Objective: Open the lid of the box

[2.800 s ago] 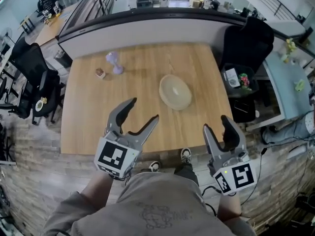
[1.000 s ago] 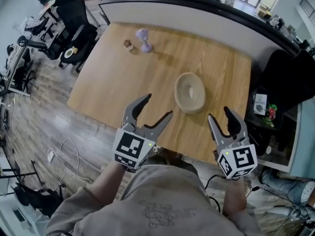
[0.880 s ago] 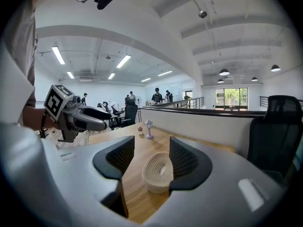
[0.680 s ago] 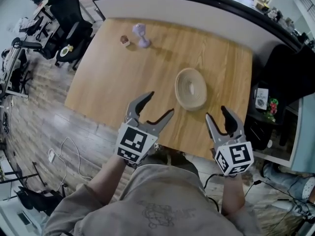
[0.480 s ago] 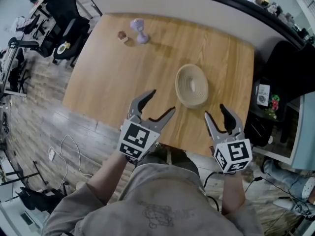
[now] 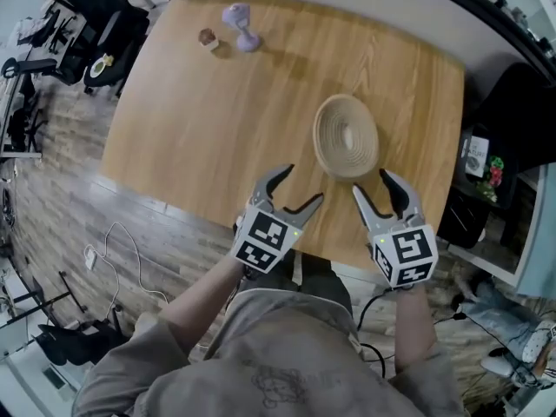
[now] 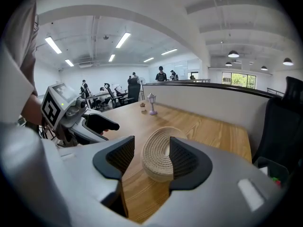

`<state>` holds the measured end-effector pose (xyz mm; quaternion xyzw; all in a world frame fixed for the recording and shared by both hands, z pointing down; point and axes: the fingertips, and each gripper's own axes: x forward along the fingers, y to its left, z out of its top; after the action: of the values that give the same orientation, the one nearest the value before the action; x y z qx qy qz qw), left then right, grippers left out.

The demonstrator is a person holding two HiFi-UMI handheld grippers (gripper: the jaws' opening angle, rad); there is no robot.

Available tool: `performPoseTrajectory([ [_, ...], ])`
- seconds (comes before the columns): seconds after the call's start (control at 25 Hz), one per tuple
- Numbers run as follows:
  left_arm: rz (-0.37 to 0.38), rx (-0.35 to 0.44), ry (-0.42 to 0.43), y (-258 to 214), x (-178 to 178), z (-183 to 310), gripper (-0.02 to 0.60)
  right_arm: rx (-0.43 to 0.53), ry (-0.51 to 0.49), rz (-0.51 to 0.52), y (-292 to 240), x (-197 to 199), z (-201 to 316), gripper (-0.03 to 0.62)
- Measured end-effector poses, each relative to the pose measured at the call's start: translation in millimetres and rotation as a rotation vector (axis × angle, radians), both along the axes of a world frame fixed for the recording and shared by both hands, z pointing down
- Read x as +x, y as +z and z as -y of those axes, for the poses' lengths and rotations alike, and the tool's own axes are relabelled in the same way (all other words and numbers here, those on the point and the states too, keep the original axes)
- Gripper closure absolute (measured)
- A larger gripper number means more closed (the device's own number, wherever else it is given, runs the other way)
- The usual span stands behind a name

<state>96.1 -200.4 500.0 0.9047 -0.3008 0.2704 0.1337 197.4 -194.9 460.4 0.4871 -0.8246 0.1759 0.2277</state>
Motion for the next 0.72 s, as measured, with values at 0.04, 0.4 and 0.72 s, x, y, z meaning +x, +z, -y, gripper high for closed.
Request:
performPoseTrajectory([
  [0.04, -0.002, -0.018, -0.006, 10.8, 3.4, -0.7, 0.264, -0.011, -0.012, -0.017, 8.0, -0.5, 2.5, 0.378],
  [0.4, -0.012, -0.149, -0.033, 112.5, 49.2, -24.4, 0.262, -0.142, -0.119, -0.082, 80.8, 1.7, 7.4, 0.378],
  [0.72, -0.038, -0.117, -0.204, 159.9, 73.2, -13.0, 0.256, -0.146, -0.252, -0.182, 121.2, 8.6, 7.3, 0.378],
])
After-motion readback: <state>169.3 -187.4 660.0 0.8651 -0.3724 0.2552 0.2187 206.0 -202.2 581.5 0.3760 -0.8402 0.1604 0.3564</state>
